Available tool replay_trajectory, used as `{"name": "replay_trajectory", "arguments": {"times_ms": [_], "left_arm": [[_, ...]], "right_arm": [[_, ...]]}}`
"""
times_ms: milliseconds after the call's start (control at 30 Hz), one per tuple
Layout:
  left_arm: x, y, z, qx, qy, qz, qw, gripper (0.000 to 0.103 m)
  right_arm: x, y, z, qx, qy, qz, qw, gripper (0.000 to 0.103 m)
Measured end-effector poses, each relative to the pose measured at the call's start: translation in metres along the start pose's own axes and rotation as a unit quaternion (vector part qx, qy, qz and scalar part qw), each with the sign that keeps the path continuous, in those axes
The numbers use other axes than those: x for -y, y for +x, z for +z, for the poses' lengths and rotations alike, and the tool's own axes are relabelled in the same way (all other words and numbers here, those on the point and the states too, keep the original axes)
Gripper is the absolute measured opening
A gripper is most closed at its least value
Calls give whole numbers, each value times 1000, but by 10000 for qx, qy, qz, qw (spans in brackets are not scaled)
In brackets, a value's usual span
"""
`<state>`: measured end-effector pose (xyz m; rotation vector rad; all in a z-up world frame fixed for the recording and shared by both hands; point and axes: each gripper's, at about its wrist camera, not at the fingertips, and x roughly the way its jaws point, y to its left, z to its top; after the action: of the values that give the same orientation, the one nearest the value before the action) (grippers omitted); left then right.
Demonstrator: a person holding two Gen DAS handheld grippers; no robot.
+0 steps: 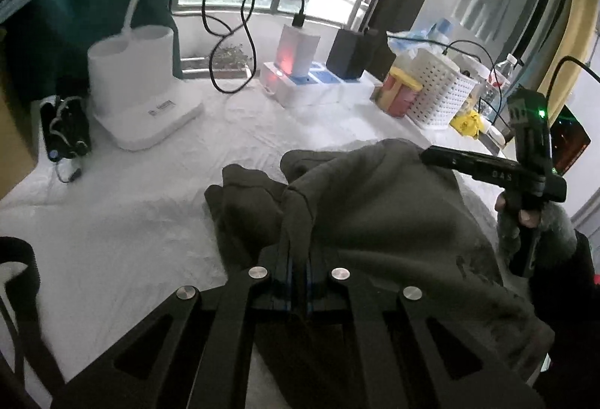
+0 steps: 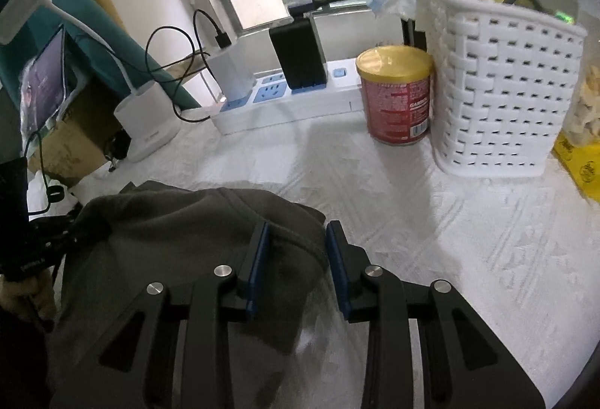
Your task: Fold small clothes
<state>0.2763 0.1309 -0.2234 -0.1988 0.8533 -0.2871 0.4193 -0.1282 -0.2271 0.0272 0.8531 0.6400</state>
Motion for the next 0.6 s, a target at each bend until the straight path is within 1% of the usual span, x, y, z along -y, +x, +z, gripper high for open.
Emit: {"name": "replay_trajectory", "arguments": {"times_ms": [233, 367, 467, 600], "left_arm": [[8, -26, -1, 256, -126, 86, 9996, 4], [14, -39, -6, 267, -166, 153, 9994, 4], [20, -48, -14, 296, -229, 83, 9993, 4], [30, -53, -28, 218, -407, -5, 9989, 4]], "right_arm": [[-9, -23, -12, 66, -11, 41, 10000, 34], [-14, -38, -23, 89, 16, 79, 9999, 34], [-18, -47, -33, 62, 26, 118, 9999, 34], [-22, -59, -49, 18, 66, 129, 9999, 34]]}}
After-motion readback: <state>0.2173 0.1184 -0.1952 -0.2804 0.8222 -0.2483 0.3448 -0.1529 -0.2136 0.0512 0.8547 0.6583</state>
